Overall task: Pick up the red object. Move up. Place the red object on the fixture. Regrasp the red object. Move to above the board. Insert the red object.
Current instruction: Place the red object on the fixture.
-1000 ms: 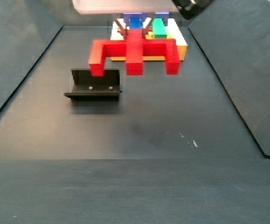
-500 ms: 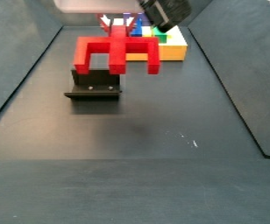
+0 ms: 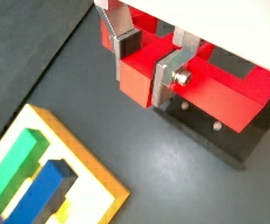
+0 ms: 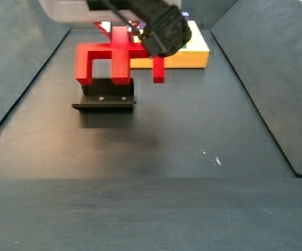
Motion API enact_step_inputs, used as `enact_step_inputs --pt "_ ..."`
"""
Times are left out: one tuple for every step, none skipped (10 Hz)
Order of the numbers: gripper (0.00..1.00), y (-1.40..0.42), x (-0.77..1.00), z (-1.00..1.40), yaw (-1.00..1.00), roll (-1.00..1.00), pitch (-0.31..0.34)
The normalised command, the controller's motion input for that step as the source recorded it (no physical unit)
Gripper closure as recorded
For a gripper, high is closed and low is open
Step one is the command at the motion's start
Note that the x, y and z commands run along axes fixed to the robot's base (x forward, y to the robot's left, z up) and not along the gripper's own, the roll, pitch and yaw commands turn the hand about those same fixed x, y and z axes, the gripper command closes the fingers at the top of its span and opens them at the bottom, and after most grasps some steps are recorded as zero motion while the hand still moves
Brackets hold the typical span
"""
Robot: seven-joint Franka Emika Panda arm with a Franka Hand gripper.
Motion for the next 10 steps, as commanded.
enact_step_inputs --pt "1.0 0.0 0.94 0.0 -0.18 -0.77 0.109" --pt "1.0 0.0 0.95 0.0 -0.17 -0.8 0.0" --pt "1.0 0.0 0.99 -0.1 -0.16 -0.62 -0.051" --pt "1.0 0.11 1.0 -0.06 -0.13 -0.41 -0.063" --pt "1.0 0.12 1.0 -0.16 -0.07 0.0 0.0" --pt "1.0 0.11 1.0 -0.25 0.0 0.0 0.046" --pt "1.0 0.0 0.91 -0.3 0.0 0.23 0.06" --pt "1.0 0.0 0.67 -0.44 0.0 0.01 0.031" --pt "1.0 0.0 0.27 -0.51 0.0 -0.13 -0.043" --pt "1.0 0.0 0.01 -0.46 0.0 -0.19 -0.037"
